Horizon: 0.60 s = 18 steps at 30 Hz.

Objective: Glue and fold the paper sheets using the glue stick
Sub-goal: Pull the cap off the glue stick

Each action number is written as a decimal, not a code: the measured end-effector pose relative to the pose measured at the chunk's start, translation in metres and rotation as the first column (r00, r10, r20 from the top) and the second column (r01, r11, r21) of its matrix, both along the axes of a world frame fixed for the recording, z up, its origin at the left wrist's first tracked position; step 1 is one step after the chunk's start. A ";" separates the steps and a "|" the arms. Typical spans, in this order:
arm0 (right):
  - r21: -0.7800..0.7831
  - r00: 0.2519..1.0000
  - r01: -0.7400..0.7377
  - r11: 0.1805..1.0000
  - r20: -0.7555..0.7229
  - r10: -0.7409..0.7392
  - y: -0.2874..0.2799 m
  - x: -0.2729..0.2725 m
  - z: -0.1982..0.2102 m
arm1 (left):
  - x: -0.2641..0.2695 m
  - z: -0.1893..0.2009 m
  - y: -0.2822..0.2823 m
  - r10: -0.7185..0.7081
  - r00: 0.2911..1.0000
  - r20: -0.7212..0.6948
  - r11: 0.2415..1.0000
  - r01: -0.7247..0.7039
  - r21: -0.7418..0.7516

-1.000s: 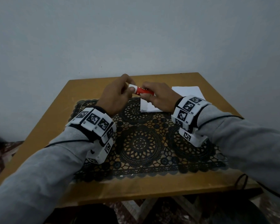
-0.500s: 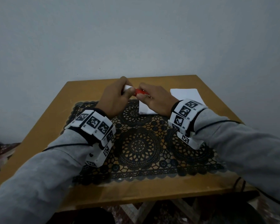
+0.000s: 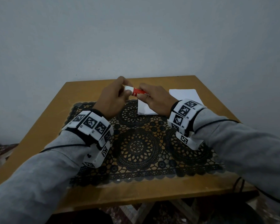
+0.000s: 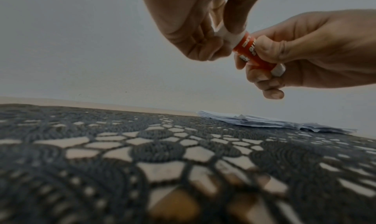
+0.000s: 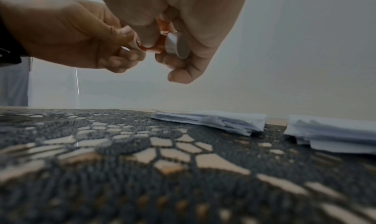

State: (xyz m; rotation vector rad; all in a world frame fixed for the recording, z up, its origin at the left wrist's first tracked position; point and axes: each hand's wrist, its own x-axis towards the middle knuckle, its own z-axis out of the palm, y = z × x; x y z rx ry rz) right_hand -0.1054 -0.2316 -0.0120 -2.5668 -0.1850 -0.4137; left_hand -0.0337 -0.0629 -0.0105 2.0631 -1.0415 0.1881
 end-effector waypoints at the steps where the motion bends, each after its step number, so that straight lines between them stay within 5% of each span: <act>1: 0.001 1.000 0.005 1.000 0.002 -0.005 -0.001 0.000 0.000 | 0.000 0.001 -0.001 0.034 0.999 0.036 0.999 -0.035 0.025; 4: 0.000 1.000 0.010 1.000 0.008 -0.010 0.000 0.001 0.000 | 0.000 0.002 -0.003 0.124 0.990 0.070 0.988 -0.130 0.089; 9: 0.032 1.000 0.002 0.999 0.031 -0.003 -0.005 -0.001 0.001 | 0.000 0.000 0.002 -0.035 0.999 0.018 0.999 0.035 -0.031; 18: 0.061 0.991 -0.054 0.997 0.124 0.046 -0.003 -0.002 0.002 | -0.001 0.008 0.010 -0.121 0.979 0.166 0.984 0.140 -0.109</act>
